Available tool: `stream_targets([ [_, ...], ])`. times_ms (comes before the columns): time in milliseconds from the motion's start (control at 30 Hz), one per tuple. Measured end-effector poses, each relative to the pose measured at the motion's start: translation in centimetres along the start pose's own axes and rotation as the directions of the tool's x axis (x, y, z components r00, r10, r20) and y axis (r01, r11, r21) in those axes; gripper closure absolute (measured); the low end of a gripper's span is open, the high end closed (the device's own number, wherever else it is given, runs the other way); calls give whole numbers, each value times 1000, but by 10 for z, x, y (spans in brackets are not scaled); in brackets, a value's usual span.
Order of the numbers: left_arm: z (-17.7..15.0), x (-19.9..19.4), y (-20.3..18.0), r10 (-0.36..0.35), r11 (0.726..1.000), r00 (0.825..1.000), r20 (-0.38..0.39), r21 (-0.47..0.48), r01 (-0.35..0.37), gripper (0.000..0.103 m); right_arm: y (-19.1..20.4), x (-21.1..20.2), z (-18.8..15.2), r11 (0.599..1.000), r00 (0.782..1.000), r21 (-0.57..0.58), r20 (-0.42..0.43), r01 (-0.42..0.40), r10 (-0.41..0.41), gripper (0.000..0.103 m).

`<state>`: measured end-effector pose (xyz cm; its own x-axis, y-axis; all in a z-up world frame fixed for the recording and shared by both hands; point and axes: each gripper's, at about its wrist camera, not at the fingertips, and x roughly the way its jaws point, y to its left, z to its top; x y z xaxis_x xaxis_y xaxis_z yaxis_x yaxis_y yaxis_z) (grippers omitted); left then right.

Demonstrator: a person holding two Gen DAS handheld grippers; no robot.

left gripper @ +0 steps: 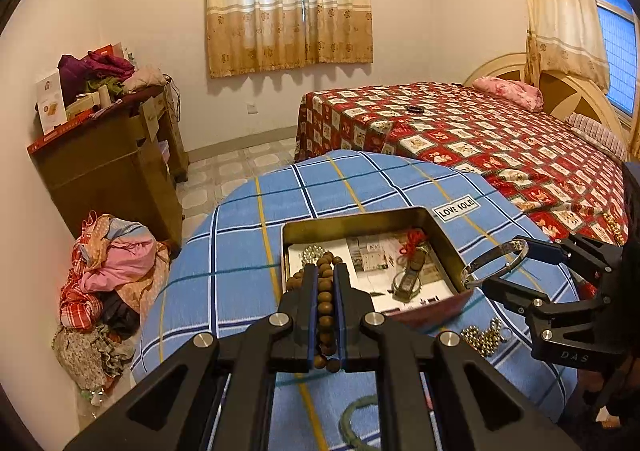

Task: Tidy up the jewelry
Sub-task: 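Carry bead bracelet into tin with left tool while right tool carries silver cuff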

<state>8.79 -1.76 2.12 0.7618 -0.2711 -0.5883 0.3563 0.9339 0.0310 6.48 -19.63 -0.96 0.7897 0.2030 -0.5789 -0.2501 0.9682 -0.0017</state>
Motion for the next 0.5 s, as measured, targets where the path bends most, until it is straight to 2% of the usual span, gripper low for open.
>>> stream_targets([
  [500, 15, 43, -1, 41, 999, 998, -38, 24, -40, 96, 1, 40, 27, 999, 999, -26, 0, 33, -33, 39],
])
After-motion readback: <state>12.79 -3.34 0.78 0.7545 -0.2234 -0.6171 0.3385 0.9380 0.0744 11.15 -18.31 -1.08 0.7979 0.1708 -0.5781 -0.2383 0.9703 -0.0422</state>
